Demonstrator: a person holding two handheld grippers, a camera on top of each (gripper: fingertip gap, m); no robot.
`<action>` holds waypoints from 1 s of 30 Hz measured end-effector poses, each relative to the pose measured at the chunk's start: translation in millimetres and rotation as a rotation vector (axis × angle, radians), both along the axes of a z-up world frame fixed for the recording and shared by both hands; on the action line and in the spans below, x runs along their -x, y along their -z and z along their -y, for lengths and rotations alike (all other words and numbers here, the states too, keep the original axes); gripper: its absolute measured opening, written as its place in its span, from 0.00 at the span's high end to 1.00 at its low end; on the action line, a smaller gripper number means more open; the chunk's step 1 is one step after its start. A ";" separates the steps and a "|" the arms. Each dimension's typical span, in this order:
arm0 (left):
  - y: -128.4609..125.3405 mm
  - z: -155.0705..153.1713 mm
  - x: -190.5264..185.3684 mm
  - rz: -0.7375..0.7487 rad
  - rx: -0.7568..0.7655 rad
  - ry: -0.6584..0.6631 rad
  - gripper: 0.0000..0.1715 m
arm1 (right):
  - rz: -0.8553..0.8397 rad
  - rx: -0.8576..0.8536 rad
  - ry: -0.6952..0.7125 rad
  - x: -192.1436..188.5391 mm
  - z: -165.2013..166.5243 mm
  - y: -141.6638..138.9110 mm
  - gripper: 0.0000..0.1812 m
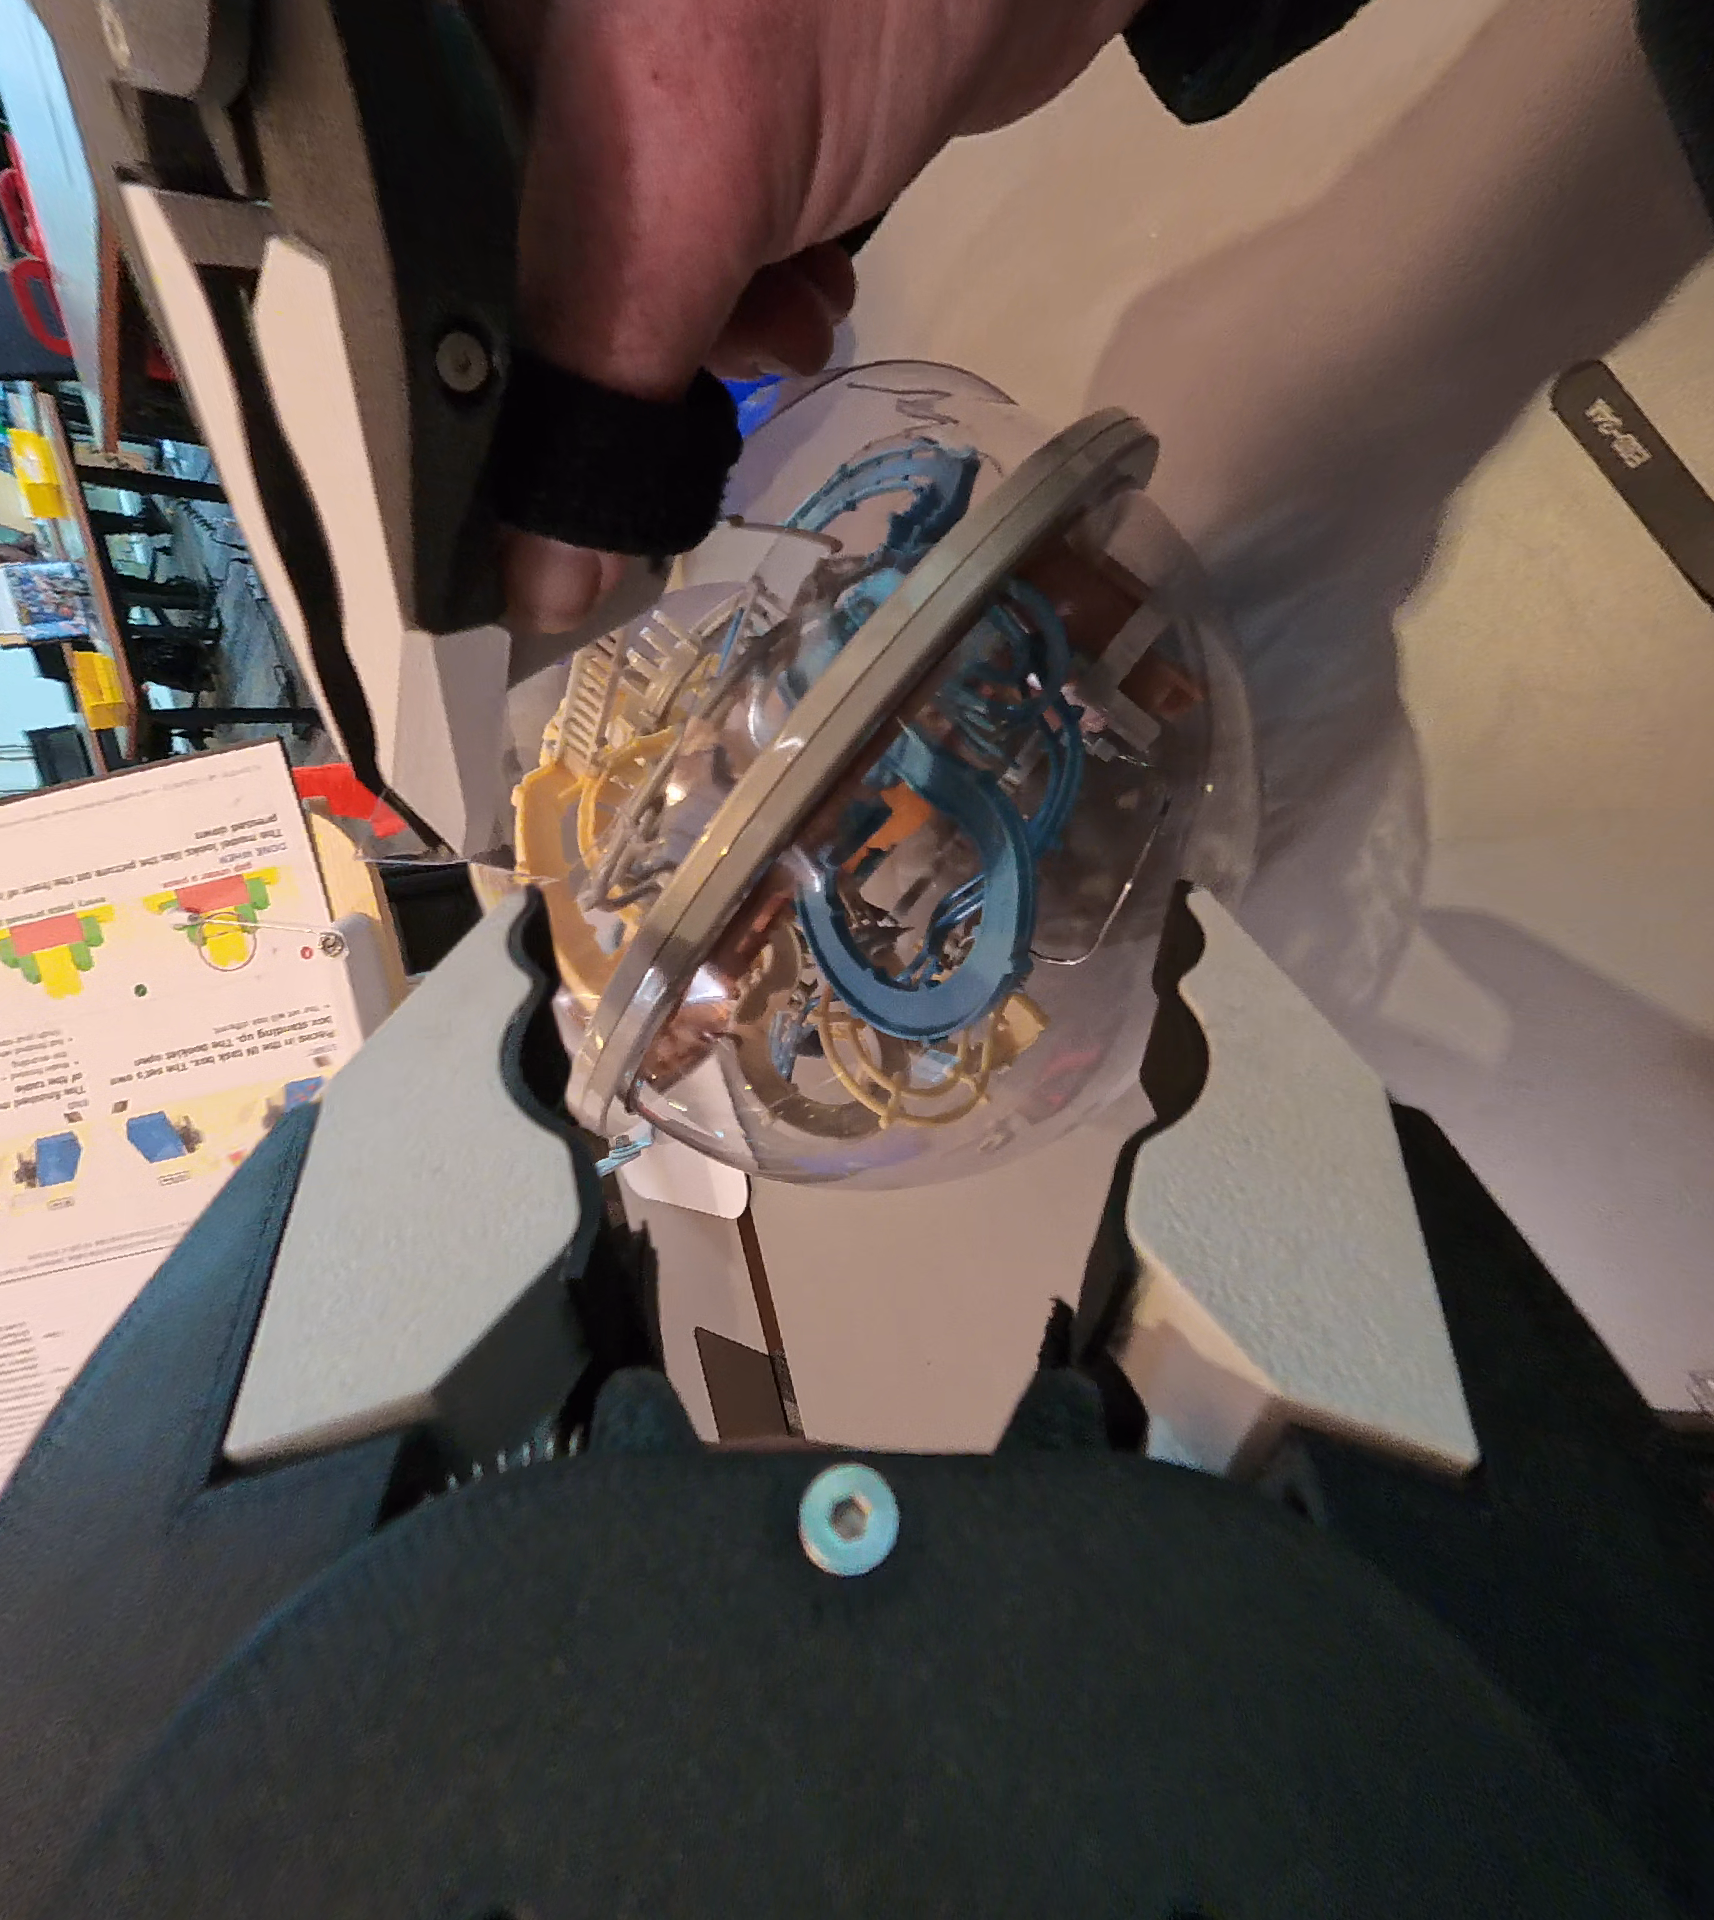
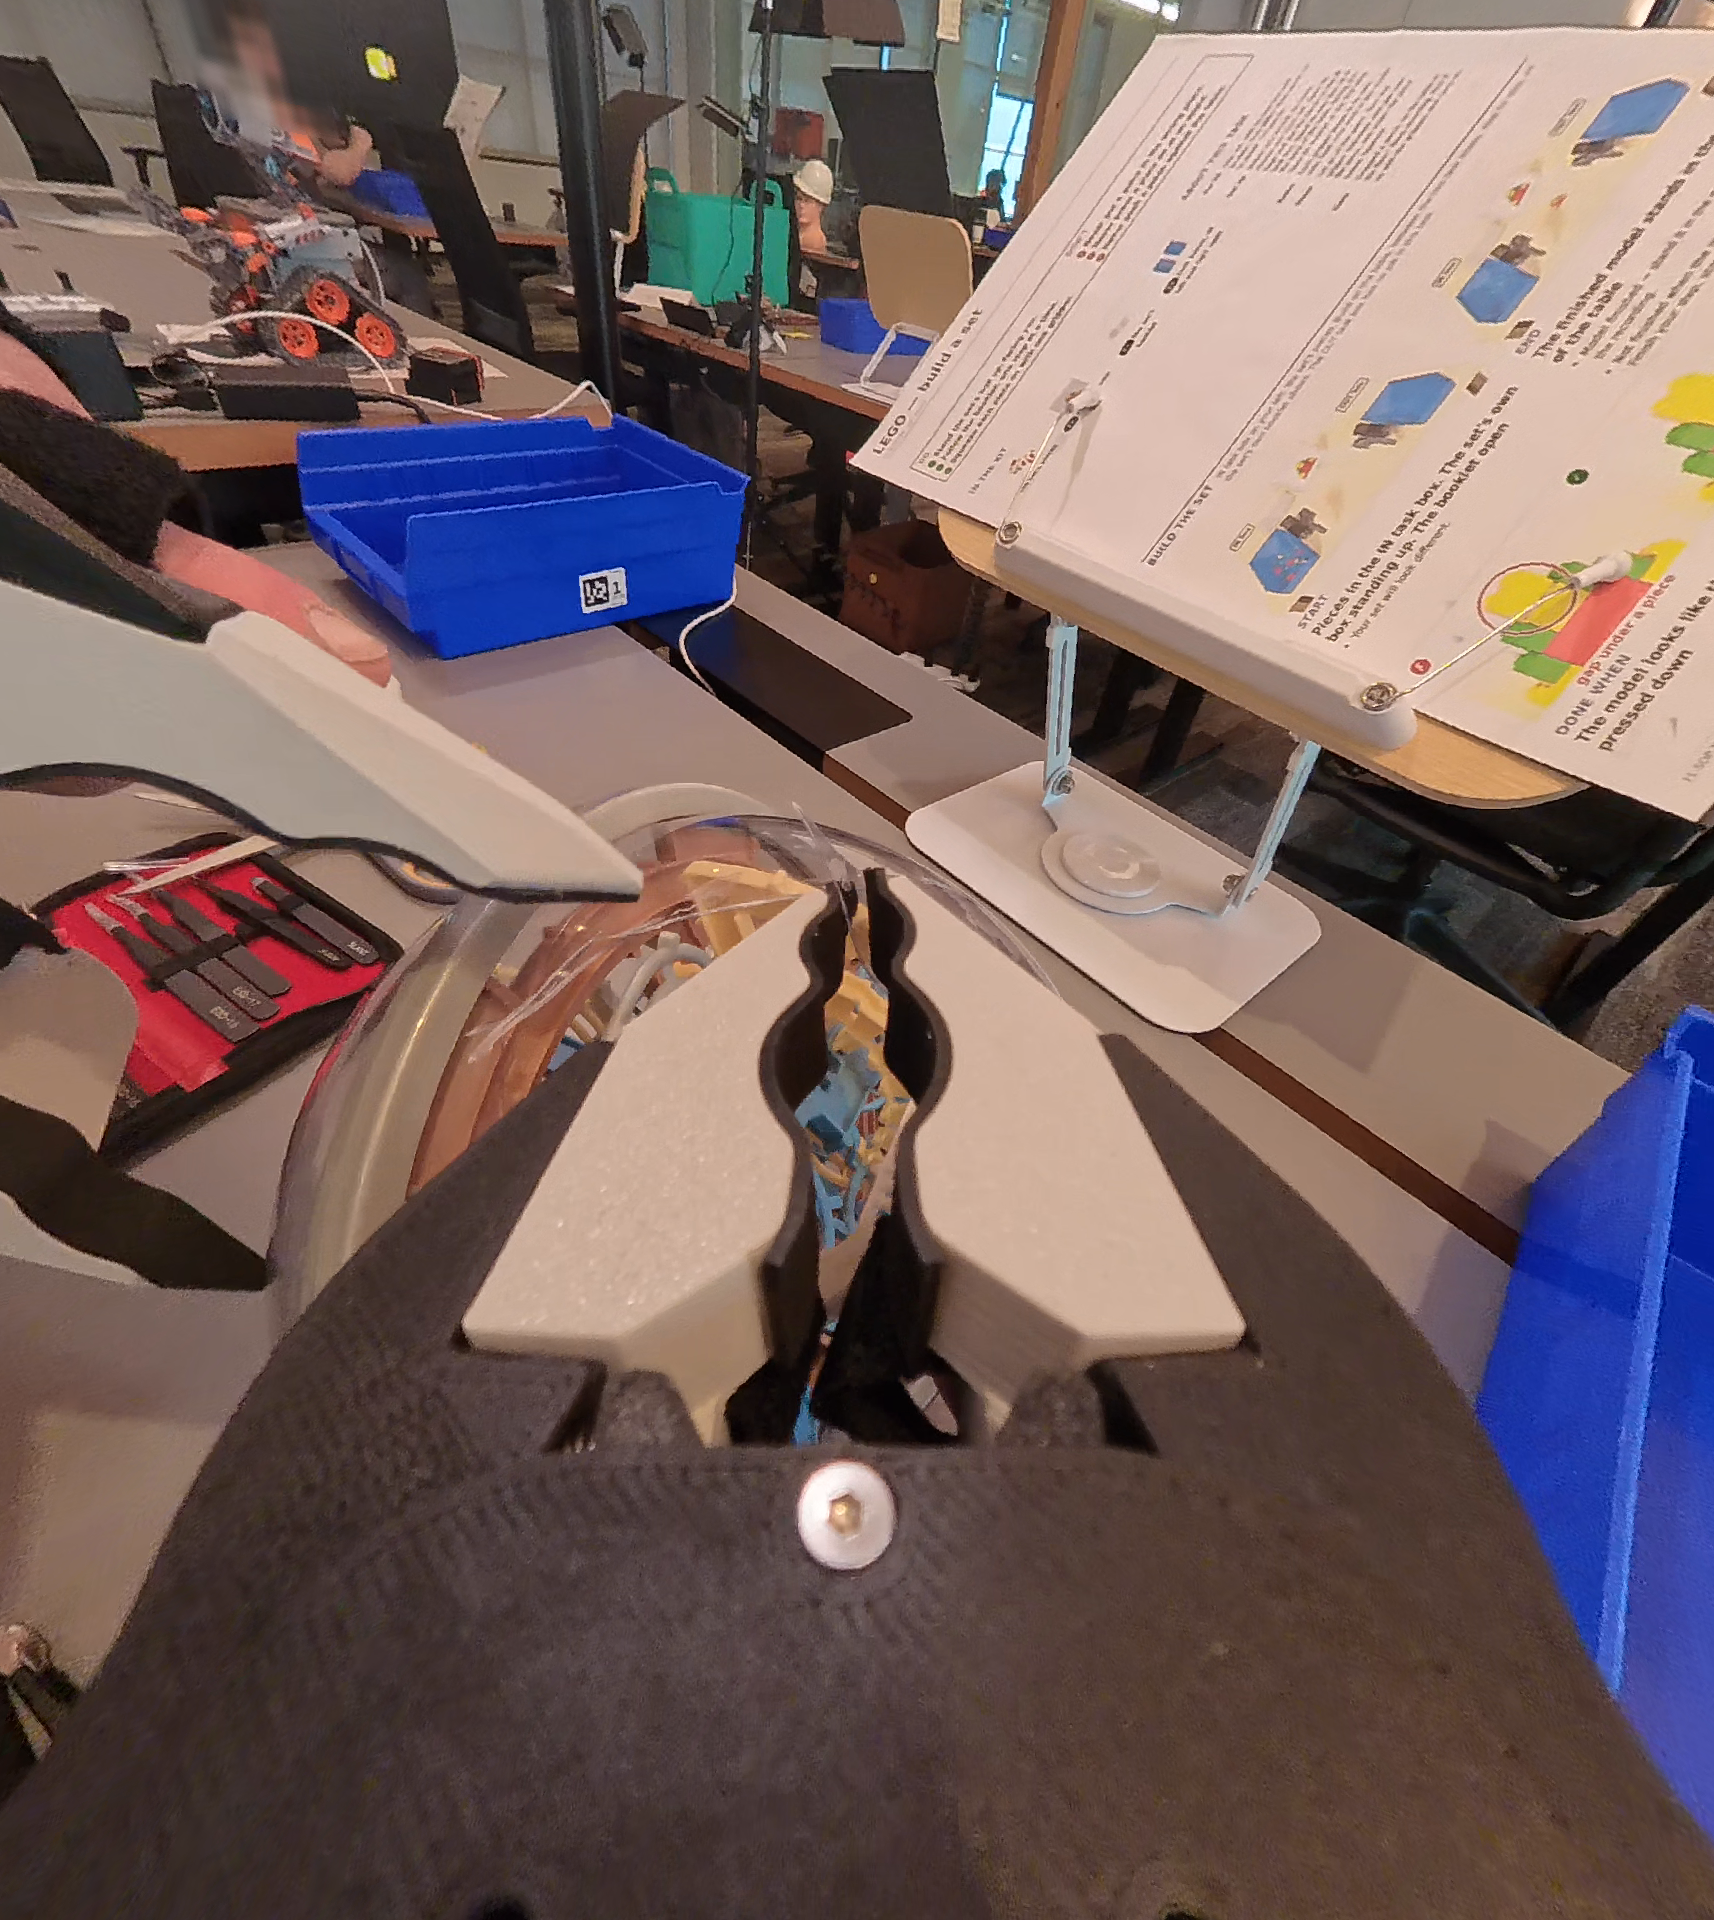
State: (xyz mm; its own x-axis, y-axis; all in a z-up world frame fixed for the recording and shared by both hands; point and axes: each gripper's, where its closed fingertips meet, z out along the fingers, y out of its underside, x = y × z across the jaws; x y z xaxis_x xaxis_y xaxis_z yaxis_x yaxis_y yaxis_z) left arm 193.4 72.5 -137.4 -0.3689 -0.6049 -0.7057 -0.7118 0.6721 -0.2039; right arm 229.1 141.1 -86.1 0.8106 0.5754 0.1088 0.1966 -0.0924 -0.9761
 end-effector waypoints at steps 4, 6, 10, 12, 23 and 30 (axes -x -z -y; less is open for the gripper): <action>1.3 0.9 0.3 -0.015 -0.006 0.009 0.36 | -0.013 -0.010 -0.002 -0.7 1.1 -0.7 1.00; 1.3 0.4 0.4 -0.029 -0.027 0.010 0.37 | -0.015 -0.016 -0.005 -1.4 1.8 -0.9 1.00; 1.7 -2.3 0.4 -0.043 -0.057 0.012 0.37 | -0.023 -0.020 -0.001 -4.2 2.2 -1.5 1.00; -0.3 -1.8 -0.1 -0.035 -0.033 0.009 0.39 | -0.024 -0.022 0.004 -5.3 2.1 -1.8 1.00; -76.9 8.9 -31.1 0.367 0.494 -0.053 0.51 | -0.030 -0.028 0.012 -8.2 1.6 -2.2 1.00; -51.6 34.9 -37.0 0.247 0.478 0.066 0.55 | -0.058 -0.025 0.016 -13.1 1.1 -2.9 1.00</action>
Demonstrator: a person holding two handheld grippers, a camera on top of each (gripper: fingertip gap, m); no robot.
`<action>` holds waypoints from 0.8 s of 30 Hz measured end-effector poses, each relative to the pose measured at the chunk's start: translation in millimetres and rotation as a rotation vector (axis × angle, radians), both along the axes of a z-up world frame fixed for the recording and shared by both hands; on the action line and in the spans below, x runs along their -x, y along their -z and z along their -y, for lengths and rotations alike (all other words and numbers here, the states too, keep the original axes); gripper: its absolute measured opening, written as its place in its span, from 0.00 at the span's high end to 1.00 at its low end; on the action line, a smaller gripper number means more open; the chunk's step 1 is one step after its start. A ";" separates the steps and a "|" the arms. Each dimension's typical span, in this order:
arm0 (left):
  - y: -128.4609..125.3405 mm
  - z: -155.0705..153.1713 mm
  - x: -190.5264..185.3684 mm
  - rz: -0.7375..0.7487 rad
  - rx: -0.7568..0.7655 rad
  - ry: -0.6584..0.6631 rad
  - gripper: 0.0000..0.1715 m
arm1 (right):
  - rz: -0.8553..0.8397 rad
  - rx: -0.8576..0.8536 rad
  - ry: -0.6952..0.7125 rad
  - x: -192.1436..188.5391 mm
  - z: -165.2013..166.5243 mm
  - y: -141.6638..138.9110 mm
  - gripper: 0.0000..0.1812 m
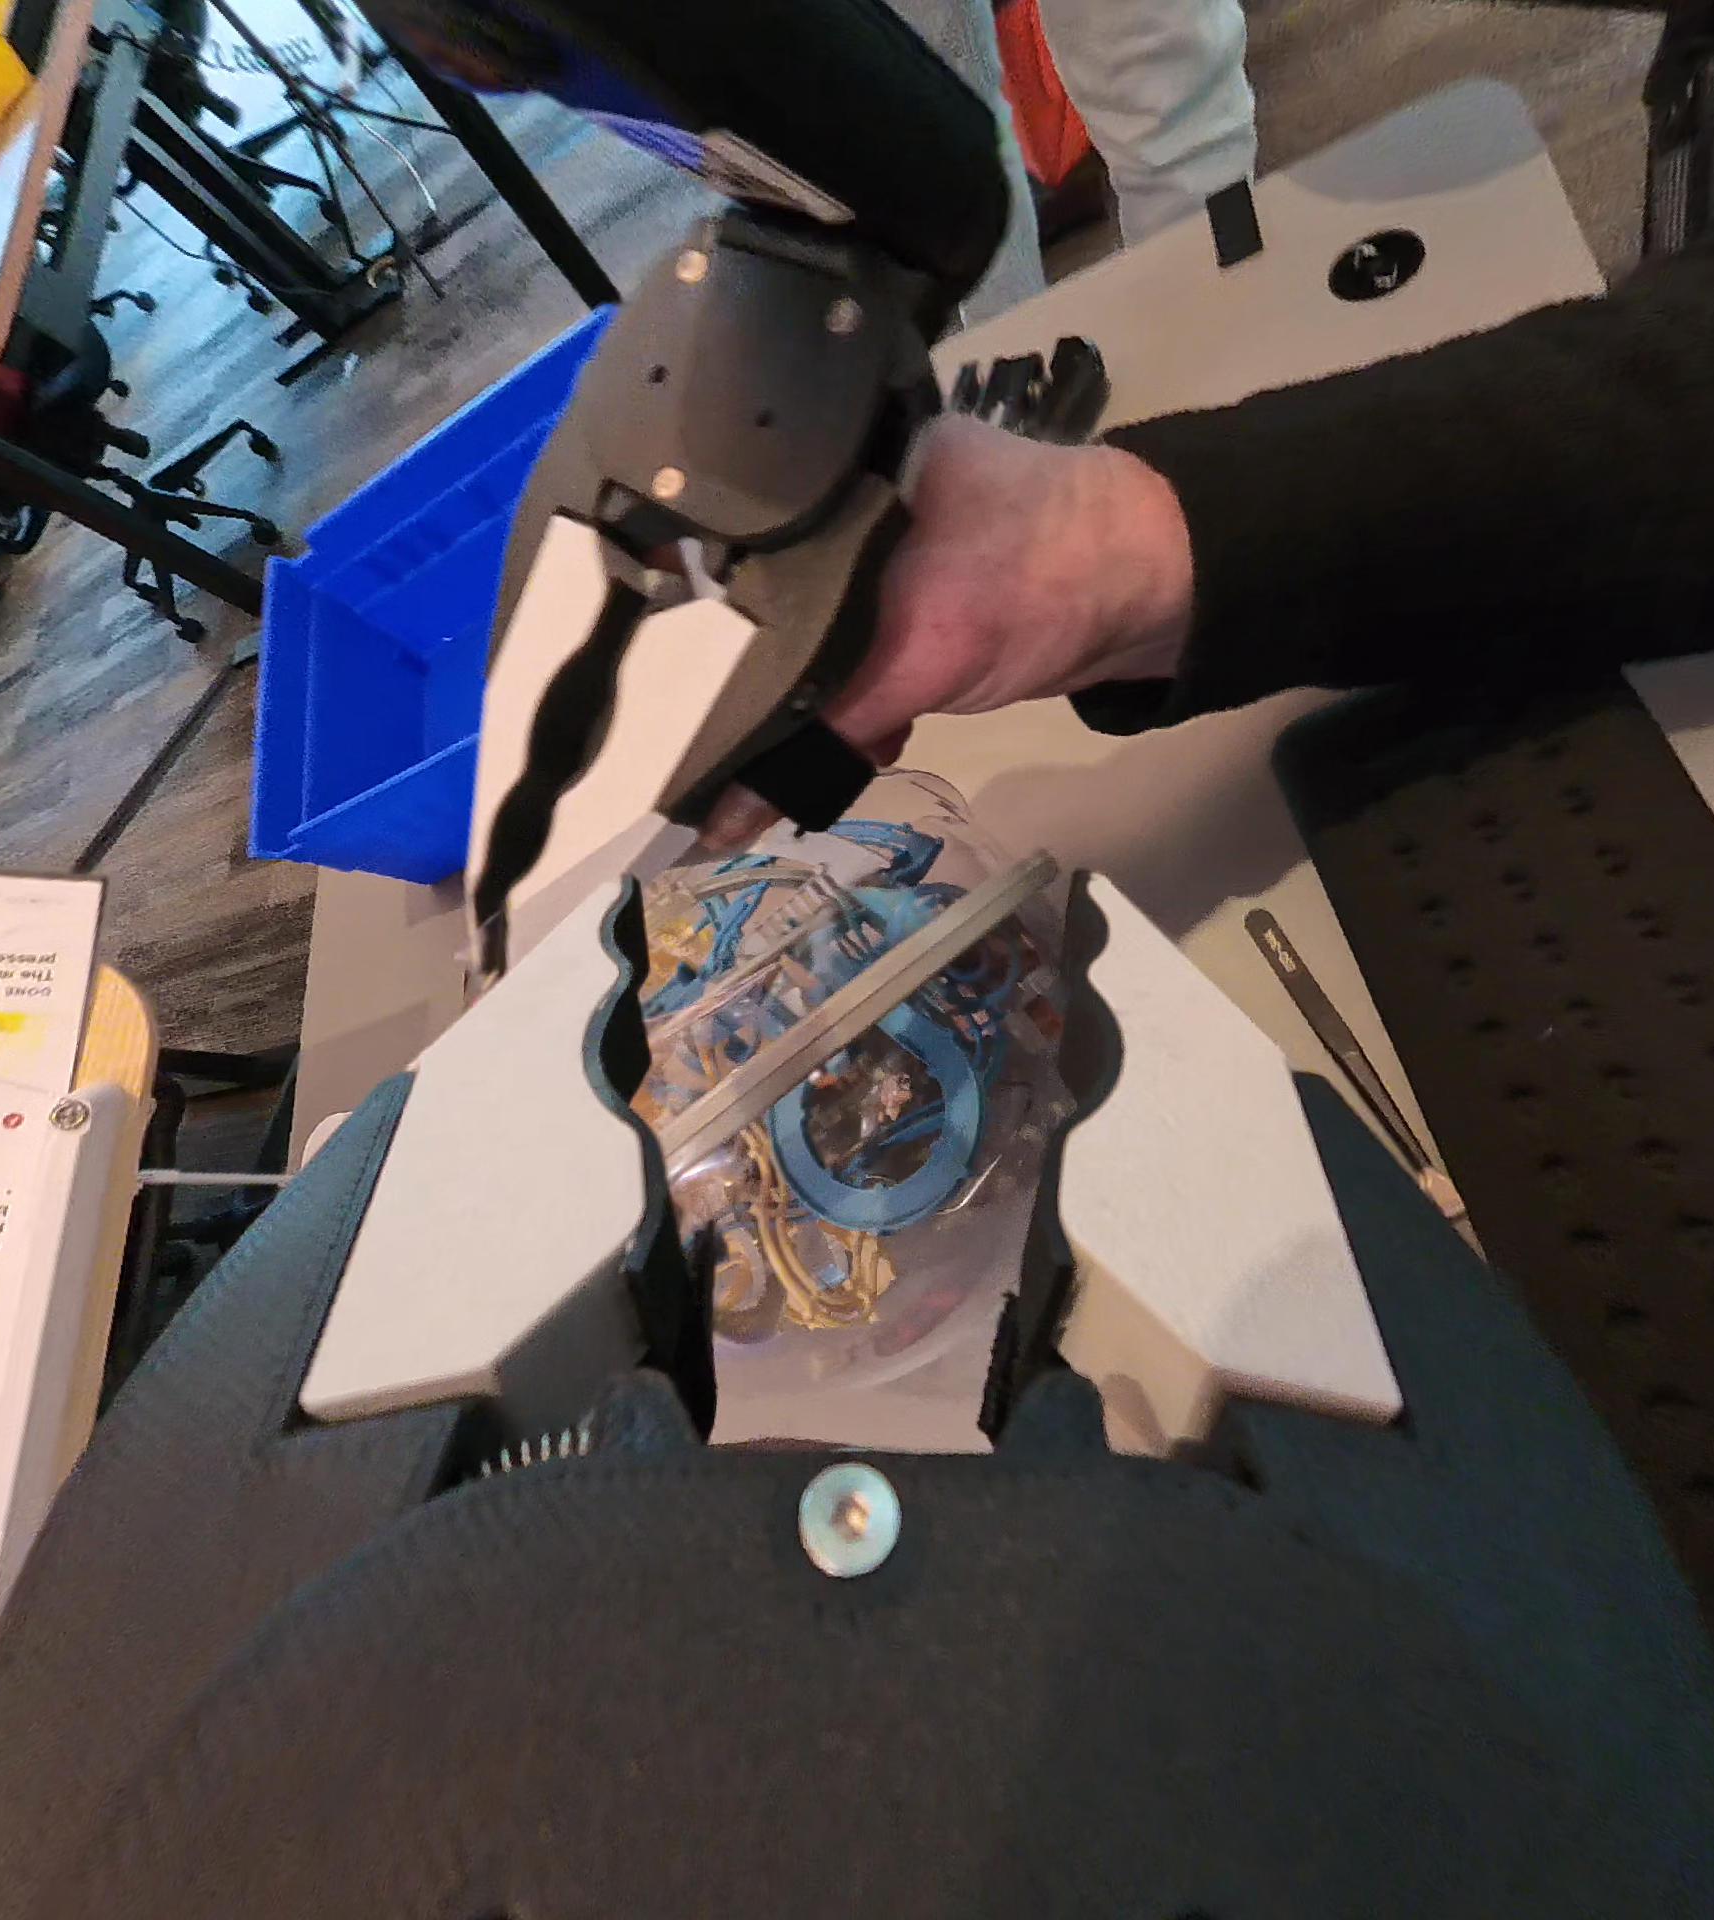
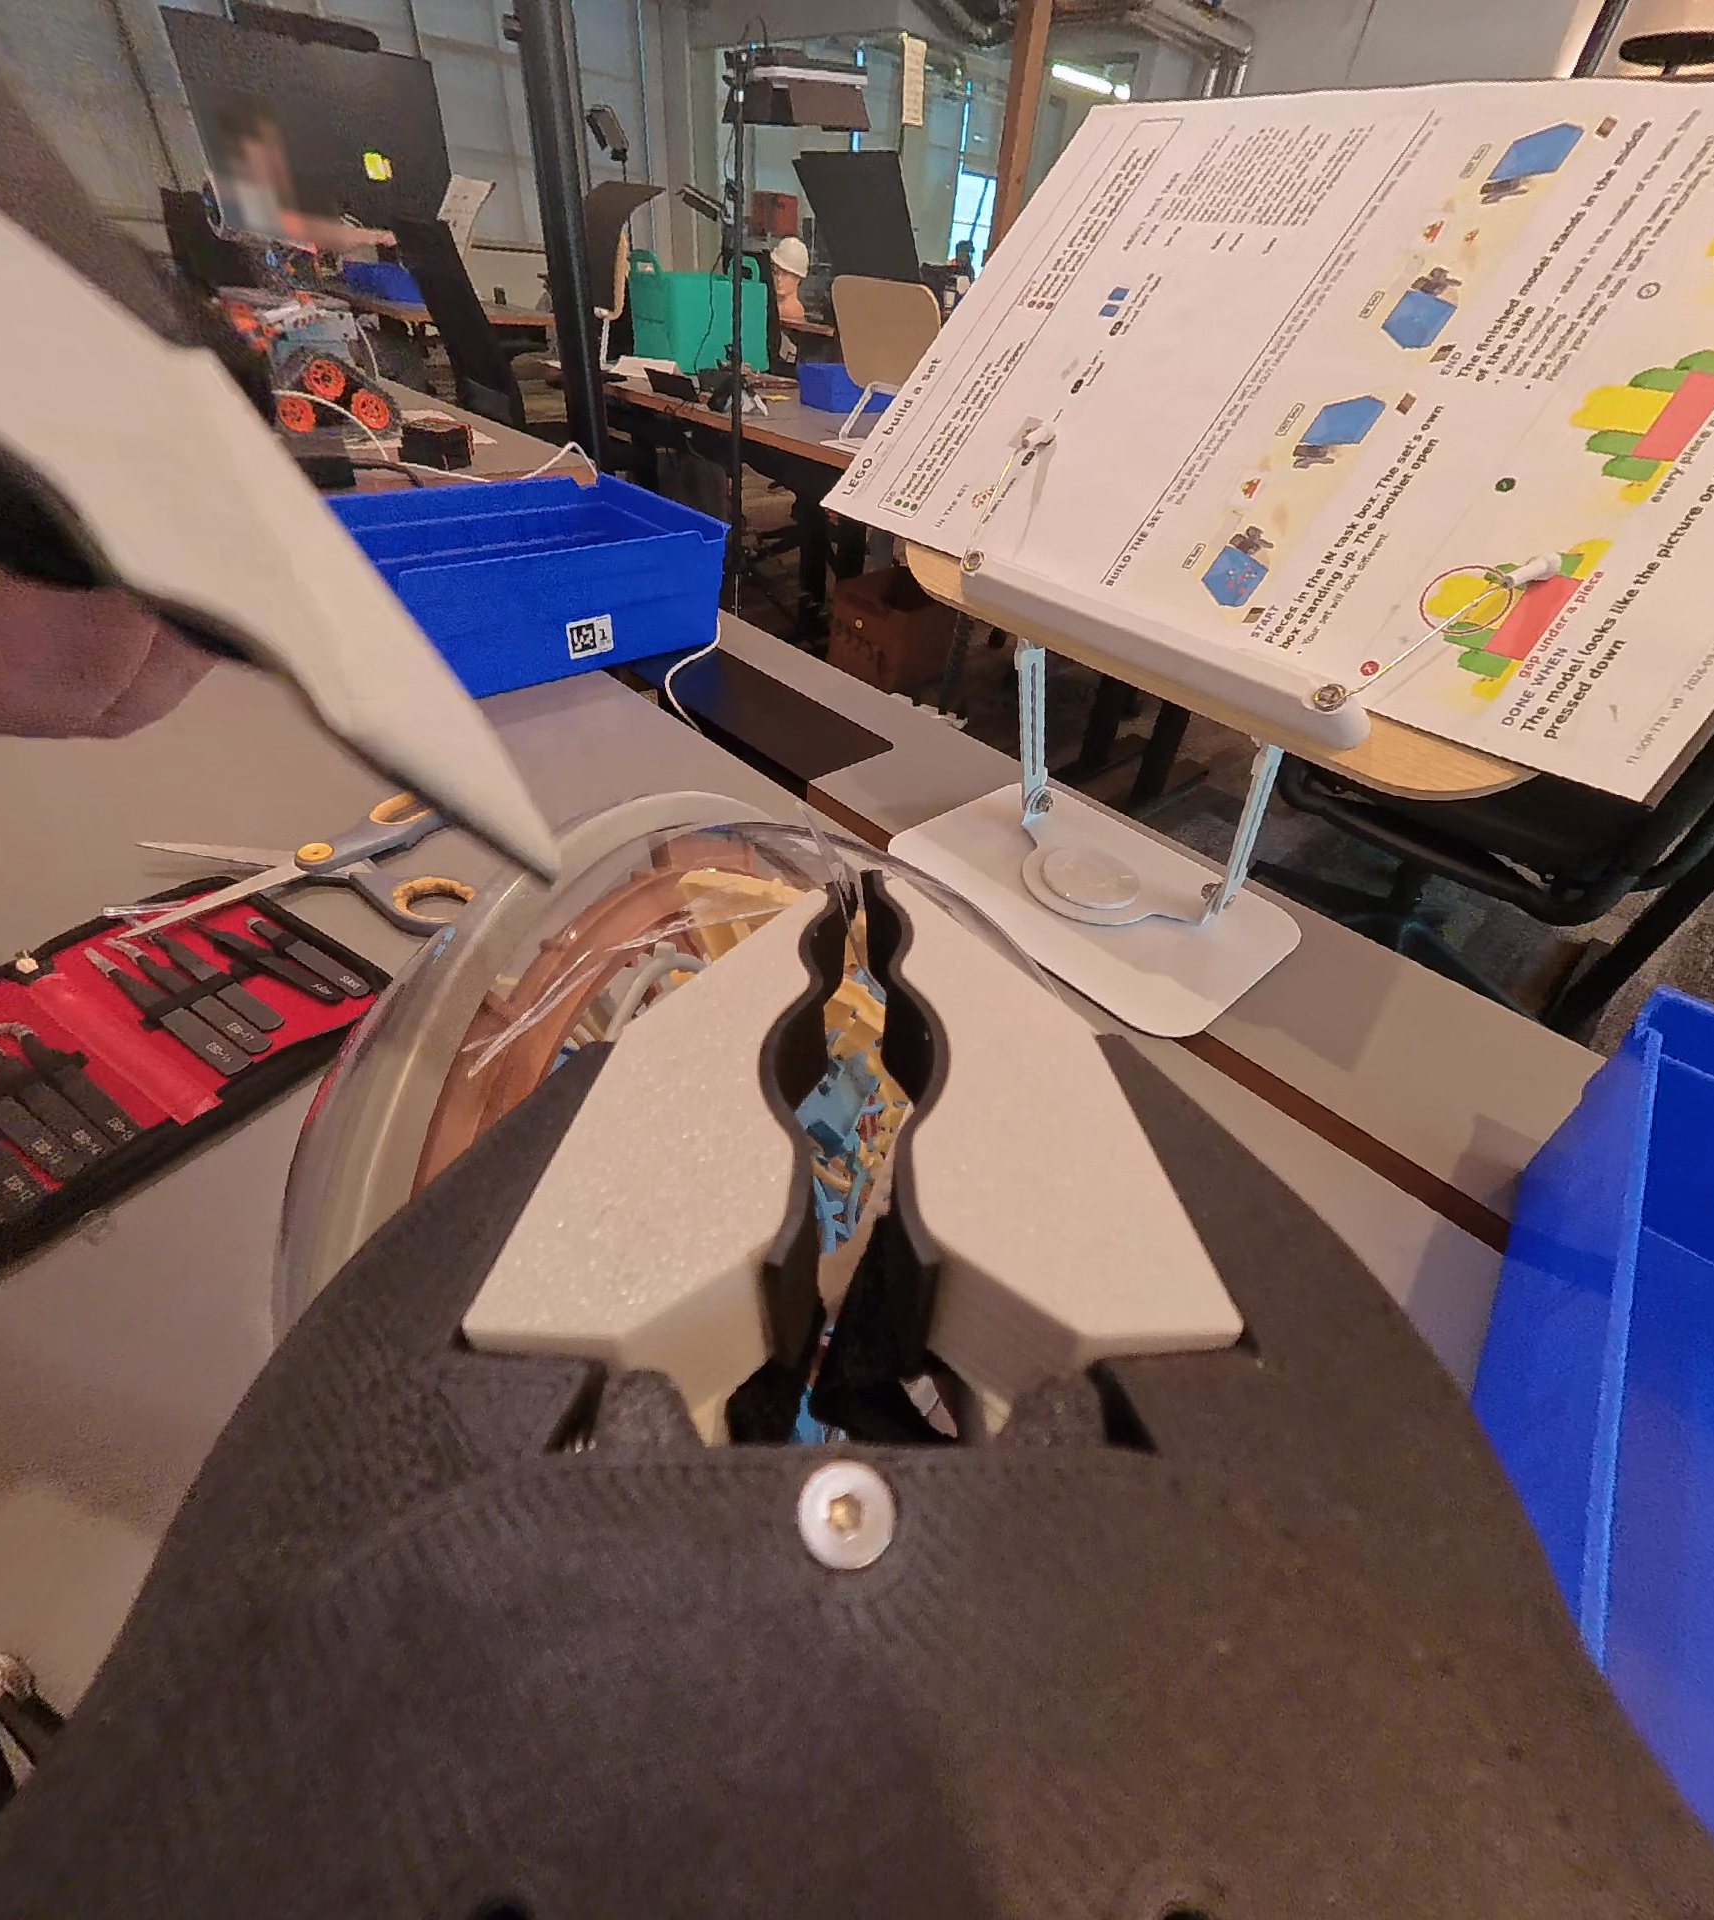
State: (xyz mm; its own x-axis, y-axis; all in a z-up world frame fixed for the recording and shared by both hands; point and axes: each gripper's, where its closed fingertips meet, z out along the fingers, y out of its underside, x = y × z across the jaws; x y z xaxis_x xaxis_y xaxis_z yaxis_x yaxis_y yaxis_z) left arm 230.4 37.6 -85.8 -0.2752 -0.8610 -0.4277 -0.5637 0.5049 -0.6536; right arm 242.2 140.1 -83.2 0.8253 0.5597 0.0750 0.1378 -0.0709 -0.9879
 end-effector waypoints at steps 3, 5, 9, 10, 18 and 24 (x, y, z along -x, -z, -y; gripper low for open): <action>12.5 4.2 -4.5 -0.041 -0.074 0.023 0.55 | -0.004 0.001 0.000 -0.5 0.1 0.0 1.00; 21.1 0.0 -6.4 -0.078 -0.140 0.012 0.53 | 0.003 0.000 -0.001 0.3 0.9 0.0 1.00; 33.4 3.2 -7.6 -0.148 -0.153 0.034 0.46 | 0.012 -0.002 0.002 0.3 1.2 0.1 1.00; 37.8 1.8 -6.0 -0.181 -0.171 0.035 0.41 | 0.006 -0.001 0.002 -0.5 1.1 -0.1 1.00; 67.4 -9.6 2.0 -0.374 -0.242 0.029 0.26 | 0.008 -0.002 -0.006 0.0 1.9 -0.2 1.00; 78.2 -25.1 5.6 -0.441 -0.301 -0.003 0.26 | 0.045 -0.013 -0.020 7.6 4.6 -0.5 1.00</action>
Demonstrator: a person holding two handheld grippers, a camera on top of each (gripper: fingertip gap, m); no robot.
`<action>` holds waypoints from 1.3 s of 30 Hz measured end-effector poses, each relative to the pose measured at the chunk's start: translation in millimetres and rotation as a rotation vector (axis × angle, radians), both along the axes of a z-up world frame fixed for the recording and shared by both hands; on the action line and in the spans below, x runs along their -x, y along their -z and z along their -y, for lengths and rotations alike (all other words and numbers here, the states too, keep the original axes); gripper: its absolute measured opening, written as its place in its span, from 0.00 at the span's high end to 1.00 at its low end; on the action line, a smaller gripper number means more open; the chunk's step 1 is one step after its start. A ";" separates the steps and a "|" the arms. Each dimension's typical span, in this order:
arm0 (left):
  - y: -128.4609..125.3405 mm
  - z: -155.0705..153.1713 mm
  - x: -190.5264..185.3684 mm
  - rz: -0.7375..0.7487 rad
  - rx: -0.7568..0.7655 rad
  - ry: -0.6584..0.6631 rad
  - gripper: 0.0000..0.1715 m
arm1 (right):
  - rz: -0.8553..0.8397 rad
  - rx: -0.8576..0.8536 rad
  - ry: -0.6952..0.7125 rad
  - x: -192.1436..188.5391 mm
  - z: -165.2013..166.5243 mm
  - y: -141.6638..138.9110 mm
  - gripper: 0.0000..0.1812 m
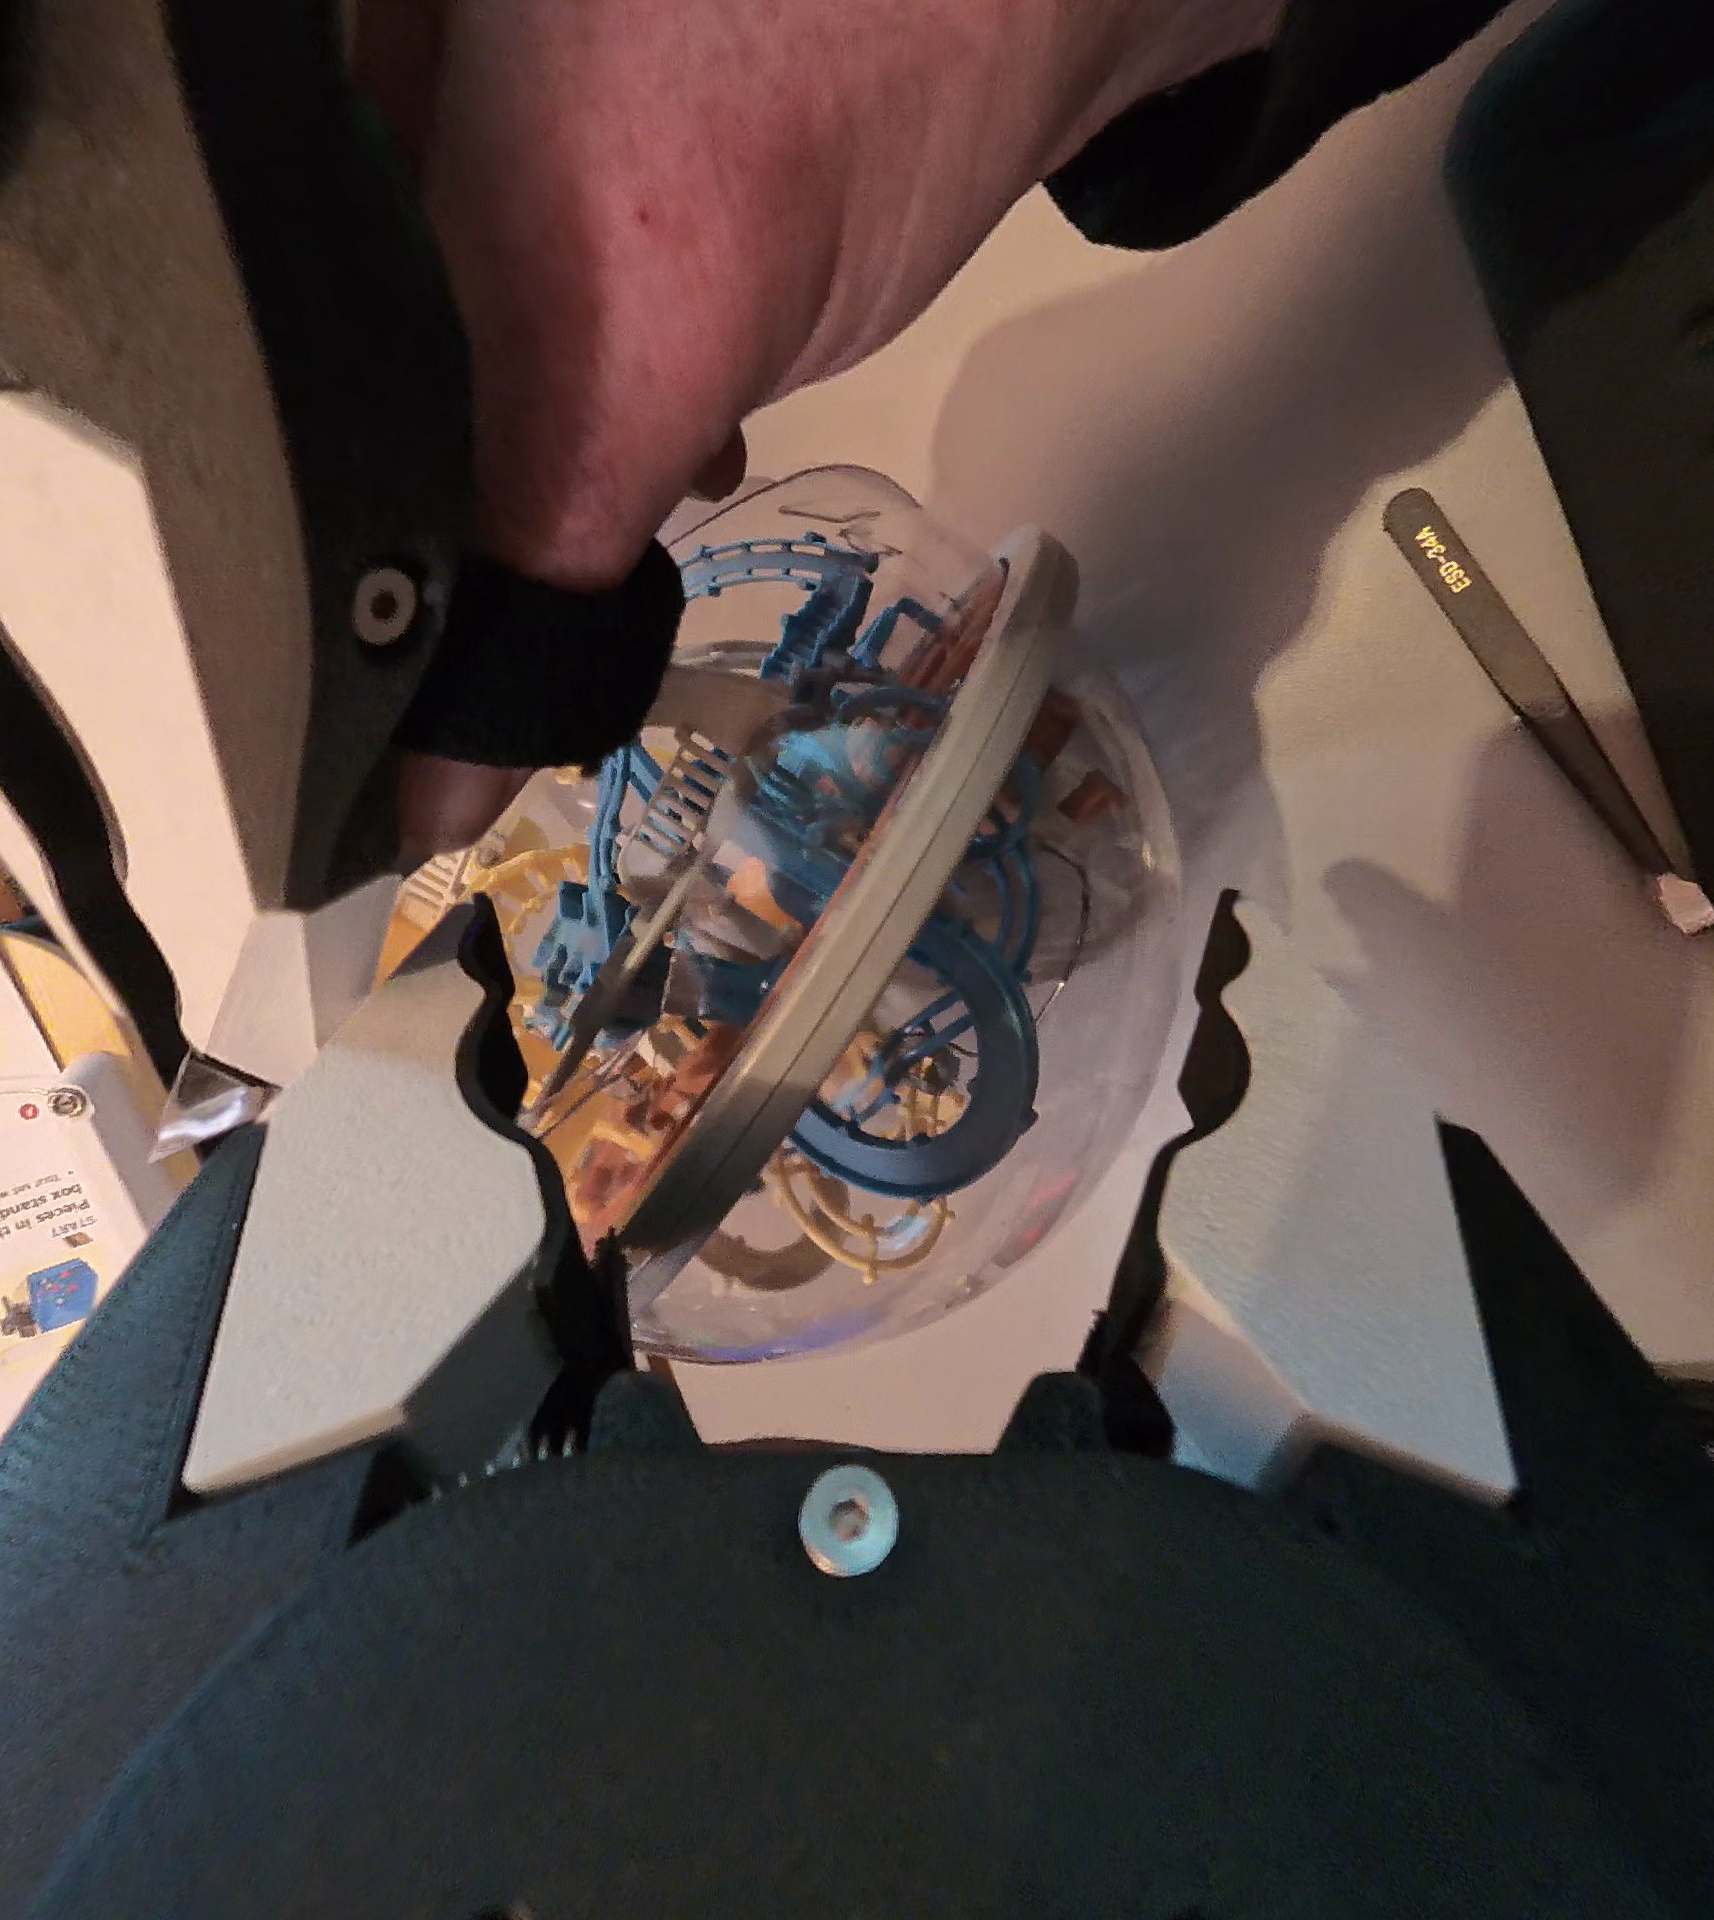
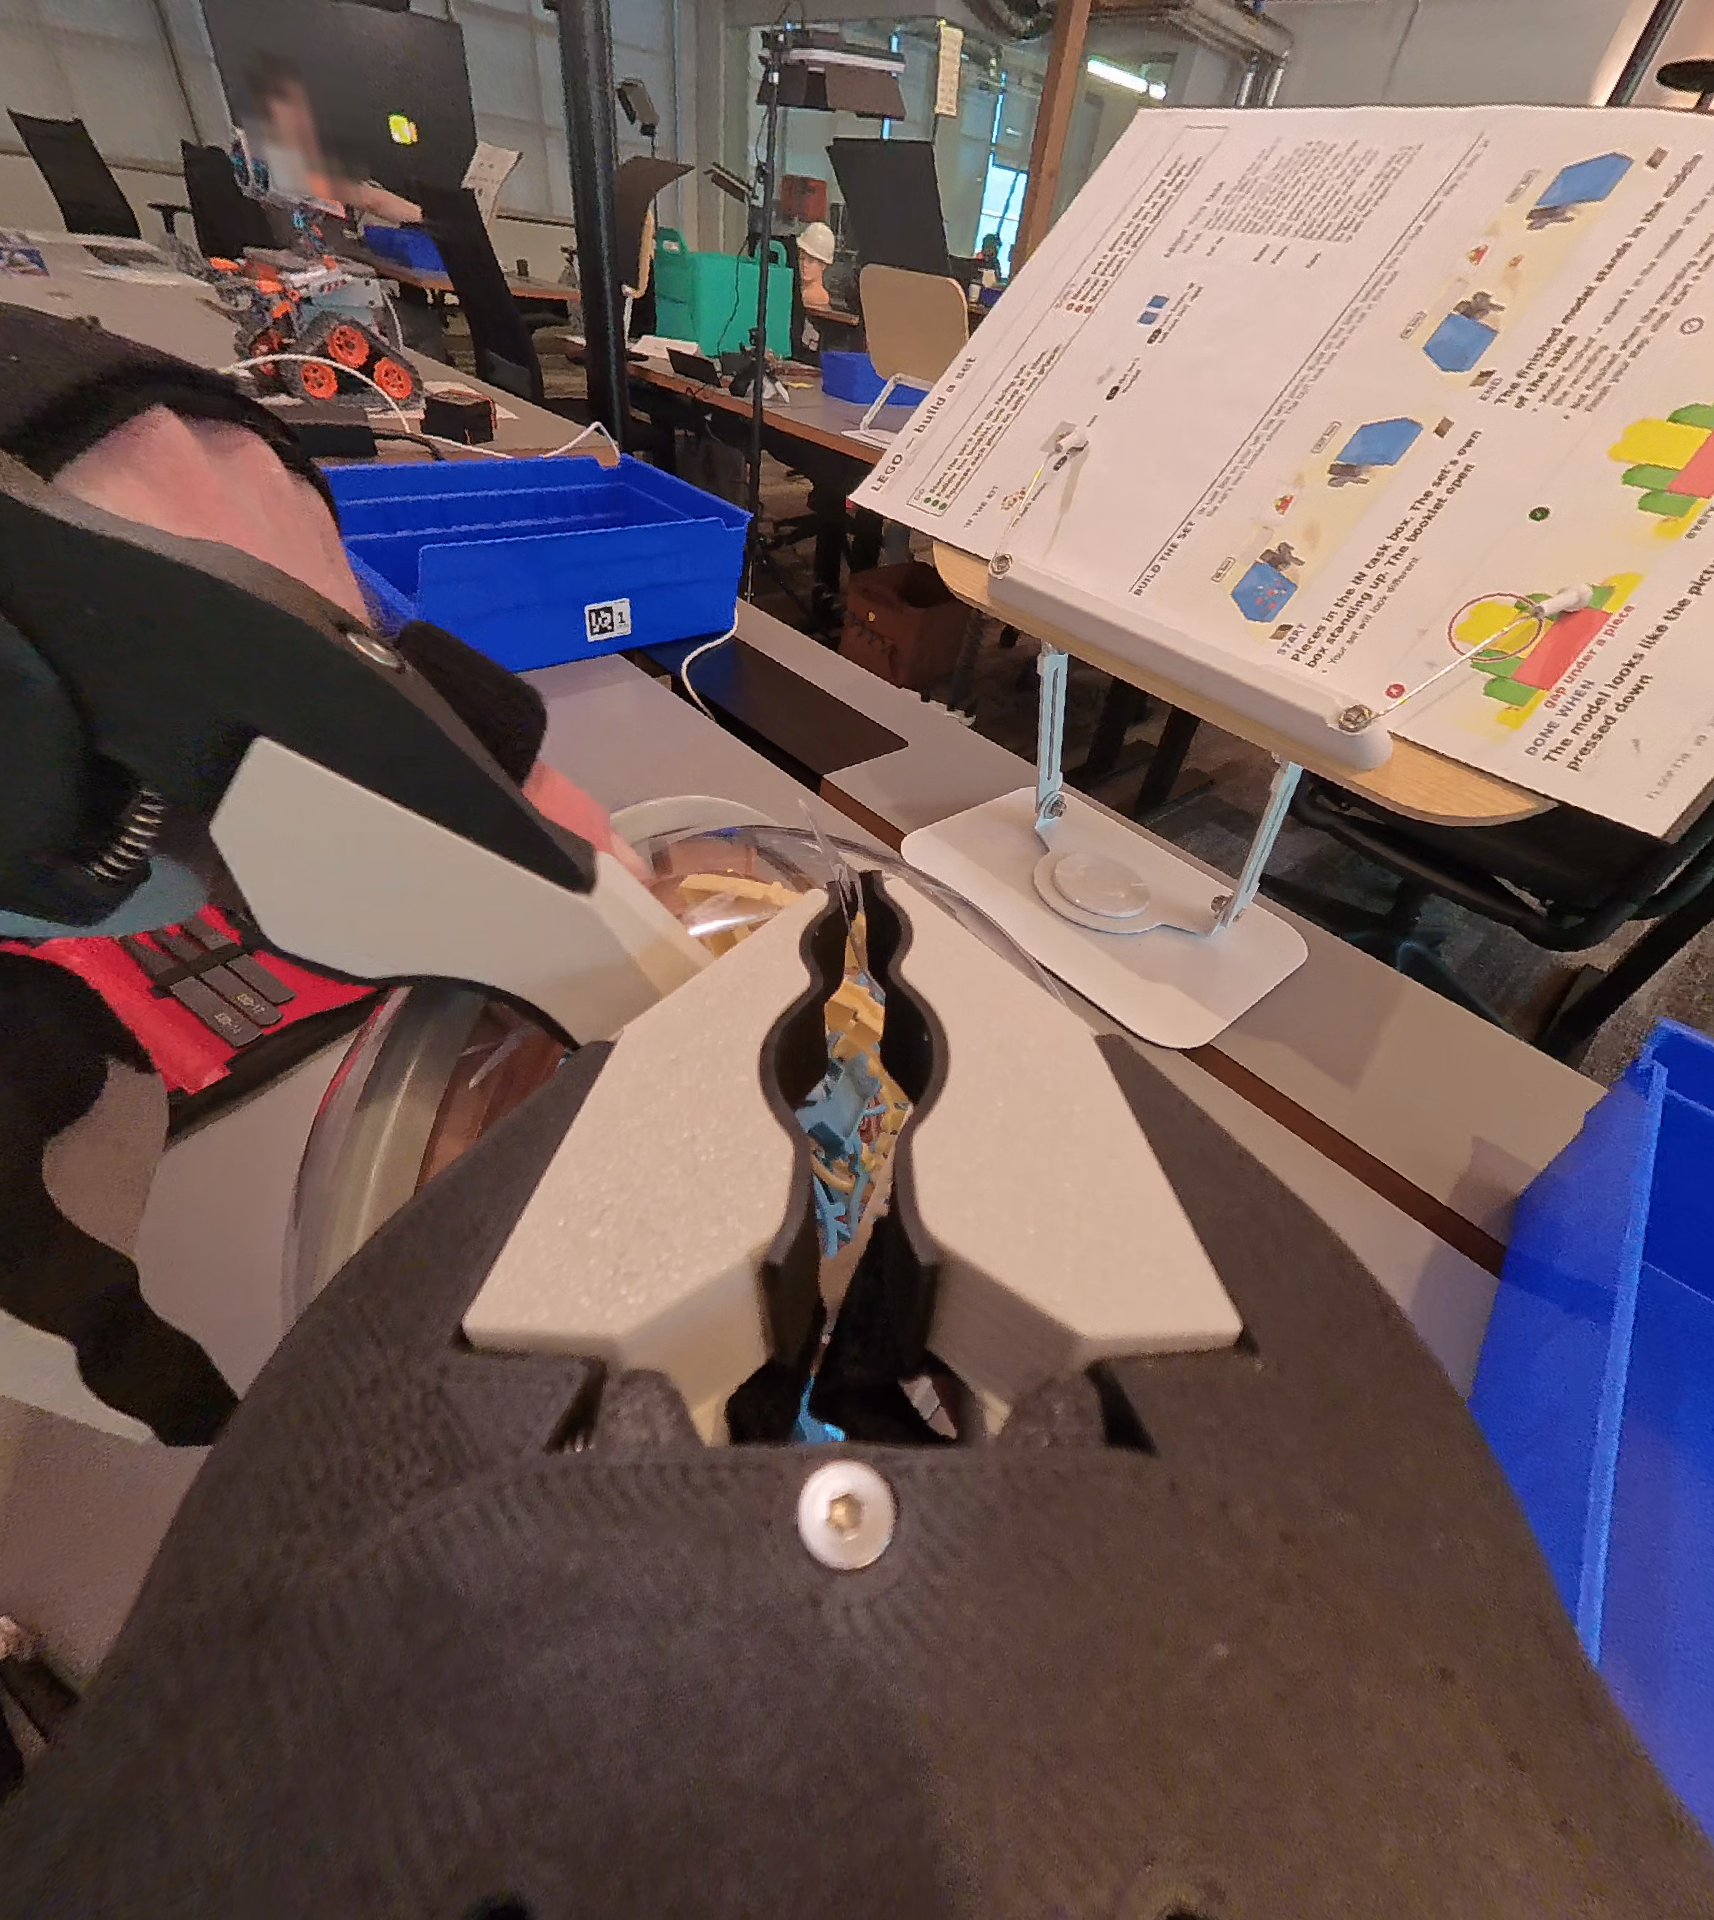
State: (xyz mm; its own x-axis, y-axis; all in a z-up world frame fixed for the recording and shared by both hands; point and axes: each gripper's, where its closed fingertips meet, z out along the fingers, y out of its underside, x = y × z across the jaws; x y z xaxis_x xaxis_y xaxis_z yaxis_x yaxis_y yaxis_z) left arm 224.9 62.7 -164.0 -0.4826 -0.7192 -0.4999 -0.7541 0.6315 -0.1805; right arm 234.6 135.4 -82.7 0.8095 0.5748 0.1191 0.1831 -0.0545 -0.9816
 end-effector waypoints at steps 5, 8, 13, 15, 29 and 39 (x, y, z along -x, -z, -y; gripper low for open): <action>0.3 -9.6 -1.5 0.003 -0.014 -0.032 0.25 | 0.010 -0.002 0.011 -3.3 -0.4 0.4 1.00; 0.0 -12.0 -1.9 0.004 -0.005 -0.036 0.23 | 0.002 0.000 0.007 -5.4 -0.1 0.5 1.00; 0.5 -14.4 -1.2 -0.004 -0.002 -0.039 0.22 | 0.006 -0.003 0.014 -6.0 -0.5 0.7 1.00; 0.4 -14.5 -1.1 -0.003 -0.003 -0.038 0.22 | 0.006 -0.003 0.015 -6.0 -0.5 0.7 1.00; 1.1 -18.4 2.7 -0.029 -0.063 -0.022 0.25 | 0.015 -0.006 0.038 -9.1 -2.3 0.8 1.00; 0.1 -17.6 8.4 -0.022 -0.112 0.005 0.29 | 0.034 -0.009 0.048 -9.0 -1.8 0.3 1.00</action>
